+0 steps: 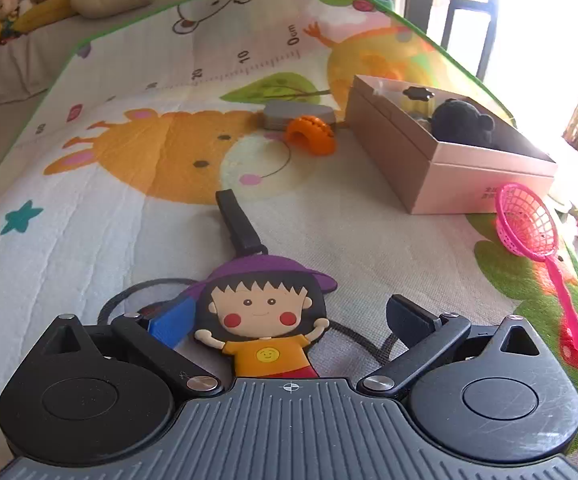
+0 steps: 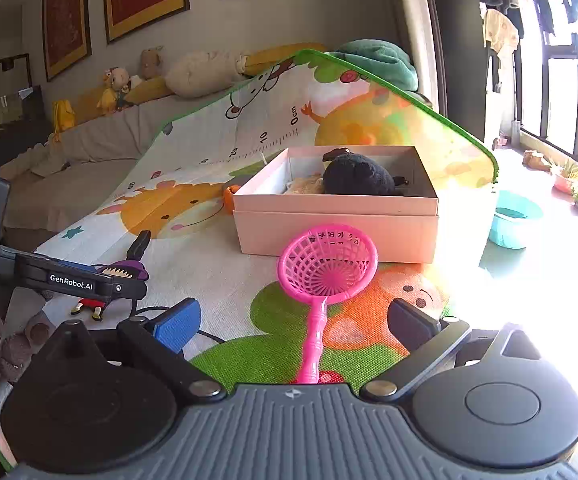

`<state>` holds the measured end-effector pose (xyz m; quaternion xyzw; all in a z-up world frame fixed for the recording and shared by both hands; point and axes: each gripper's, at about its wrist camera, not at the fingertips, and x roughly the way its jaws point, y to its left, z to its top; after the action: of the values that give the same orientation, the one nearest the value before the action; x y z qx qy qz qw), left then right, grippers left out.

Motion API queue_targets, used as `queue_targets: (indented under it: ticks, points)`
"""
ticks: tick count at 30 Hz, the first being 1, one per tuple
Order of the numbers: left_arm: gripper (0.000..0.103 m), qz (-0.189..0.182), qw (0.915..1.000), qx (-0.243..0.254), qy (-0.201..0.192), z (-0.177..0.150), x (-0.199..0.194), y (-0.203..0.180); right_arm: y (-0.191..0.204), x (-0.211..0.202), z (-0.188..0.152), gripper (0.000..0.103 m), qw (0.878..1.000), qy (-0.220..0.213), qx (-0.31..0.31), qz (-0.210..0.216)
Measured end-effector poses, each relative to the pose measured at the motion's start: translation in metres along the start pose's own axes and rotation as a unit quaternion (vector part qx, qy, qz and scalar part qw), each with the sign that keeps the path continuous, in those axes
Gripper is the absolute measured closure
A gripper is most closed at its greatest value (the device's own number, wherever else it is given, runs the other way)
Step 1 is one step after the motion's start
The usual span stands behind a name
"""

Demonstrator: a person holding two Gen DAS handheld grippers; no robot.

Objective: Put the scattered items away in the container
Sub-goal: 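Grasp the Maruko-chan keychain with the left gripper while right holds the scoop, then carry the keychain and pink scoop toward the pink box with both grippers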

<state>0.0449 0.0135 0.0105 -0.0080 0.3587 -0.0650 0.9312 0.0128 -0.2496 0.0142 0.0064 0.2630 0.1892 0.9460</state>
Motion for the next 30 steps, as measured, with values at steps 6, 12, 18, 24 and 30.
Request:
queue_targets:
  ticks: [6,12,18,24,30]
  points:
    - [0.0,-0.016,0.9989,0.043,0.0,-0.008,0.0,-0.014,0.016,0.011,0.004,0.011,0.995,-0.02,-0.071,-0.064]
    - [0.0,0.015,0.9997,0.012,-0.018,-0.021,-0.015,-0.012,0.048,0.052,0.016,0.043,0.985,0.013,-0.156,-0.074]
    - [0.0,0.008,0.9994,-0.009,-0.033,-0.023,-0.019,-0.004,0.061,0.107,0.015,0.089,0.963,0.077,-0.219,-0.139]
    - [0.0,-0.003,0.999,-0.023,-0.038,-0.024,-0.02,0.0,0.05,0.076,0.044,0.097,0.993,0.073,-0.089,-0.028]
    - [0.0,0.003,0.9989,-0.026,-0.039,-0.025,-0.02,0.0,0.008,0.061,0.063,0.097,0.971,0.081,0.141,0.173]
